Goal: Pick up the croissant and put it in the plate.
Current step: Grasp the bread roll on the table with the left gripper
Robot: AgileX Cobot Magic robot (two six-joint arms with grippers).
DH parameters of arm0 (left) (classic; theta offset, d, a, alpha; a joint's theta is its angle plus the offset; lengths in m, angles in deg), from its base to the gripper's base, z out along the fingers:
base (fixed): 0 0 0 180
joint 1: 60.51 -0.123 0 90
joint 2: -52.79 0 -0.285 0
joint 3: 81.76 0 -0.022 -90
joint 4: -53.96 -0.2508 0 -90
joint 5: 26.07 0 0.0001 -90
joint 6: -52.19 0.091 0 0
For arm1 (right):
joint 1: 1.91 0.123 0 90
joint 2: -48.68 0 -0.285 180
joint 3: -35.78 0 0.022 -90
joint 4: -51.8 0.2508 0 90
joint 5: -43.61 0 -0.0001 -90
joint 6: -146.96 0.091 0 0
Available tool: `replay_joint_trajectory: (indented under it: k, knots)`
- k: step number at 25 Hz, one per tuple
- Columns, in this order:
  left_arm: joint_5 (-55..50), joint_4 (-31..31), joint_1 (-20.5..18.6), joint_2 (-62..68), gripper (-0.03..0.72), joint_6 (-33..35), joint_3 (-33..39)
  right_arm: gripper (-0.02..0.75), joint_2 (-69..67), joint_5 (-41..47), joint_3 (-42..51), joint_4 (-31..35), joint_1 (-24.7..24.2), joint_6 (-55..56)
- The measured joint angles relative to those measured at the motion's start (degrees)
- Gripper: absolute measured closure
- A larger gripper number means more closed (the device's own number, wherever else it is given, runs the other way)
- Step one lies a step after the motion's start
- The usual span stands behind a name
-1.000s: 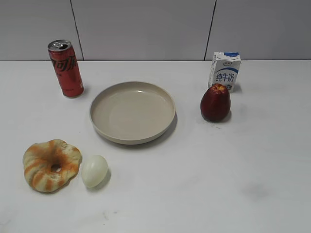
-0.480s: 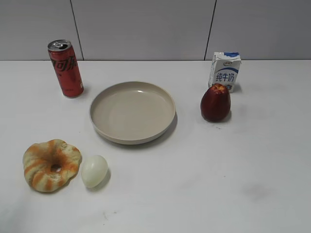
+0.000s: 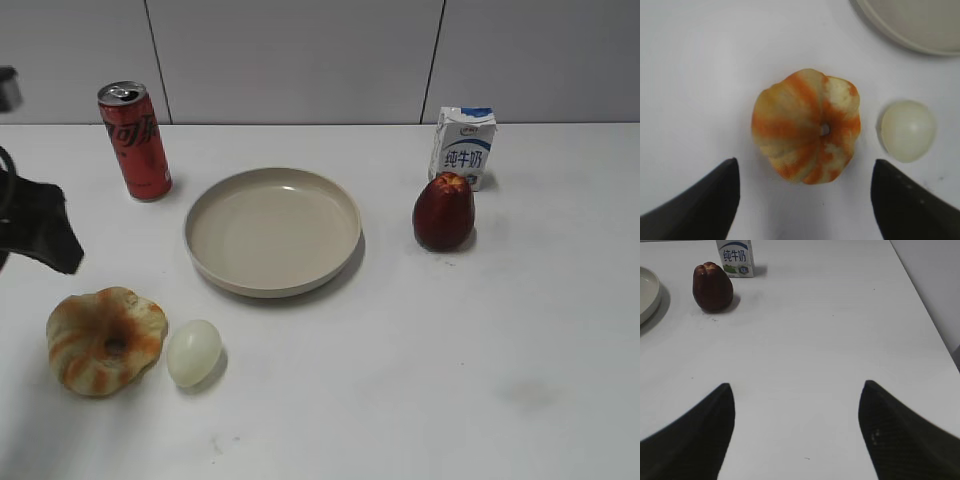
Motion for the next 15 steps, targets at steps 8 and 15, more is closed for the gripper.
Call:
replay_joint_trajectory:
  k: [8, 15]
  knots:
    - [8.37, -4.19, 3.61, 16.35, 0.082, 0.14, -0.04, 0.154, 0.00, 0.00, 0.00, 0.00, 0.00, 0.00]
    - [11.37, -4.68, 3.61, 21.23, 0.136, 0.19, -0.23, 0.154, 0.00, 0.00, 0.00, 0.00, 0.00, 0.00]
